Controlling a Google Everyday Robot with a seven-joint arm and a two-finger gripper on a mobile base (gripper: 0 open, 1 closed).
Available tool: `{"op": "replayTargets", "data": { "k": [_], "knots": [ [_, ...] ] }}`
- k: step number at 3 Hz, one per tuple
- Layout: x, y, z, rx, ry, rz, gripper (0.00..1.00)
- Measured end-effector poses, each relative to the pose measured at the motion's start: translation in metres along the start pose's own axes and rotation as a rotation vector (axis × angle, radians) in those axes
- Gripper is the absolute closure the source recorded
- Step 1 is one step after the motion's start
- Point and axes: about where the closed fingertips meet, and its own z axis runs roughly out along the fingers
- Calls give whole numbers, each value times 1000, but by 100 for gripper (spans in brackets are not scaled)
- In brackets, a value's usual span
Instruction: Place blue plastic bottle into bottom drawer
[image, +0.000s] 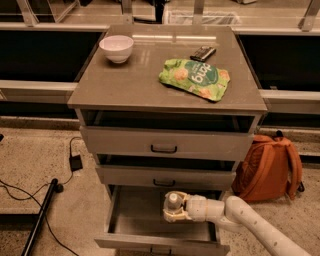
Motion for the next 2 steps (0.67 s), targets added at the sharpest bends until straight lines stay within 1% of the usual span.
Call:
{"op": "replayTargets", "data": {
  "k": [1,2],
  "knots": [
    [46,-13,11,59,52,26,100],
    [92,-23,18,101,58,14,100]
  ]
}}
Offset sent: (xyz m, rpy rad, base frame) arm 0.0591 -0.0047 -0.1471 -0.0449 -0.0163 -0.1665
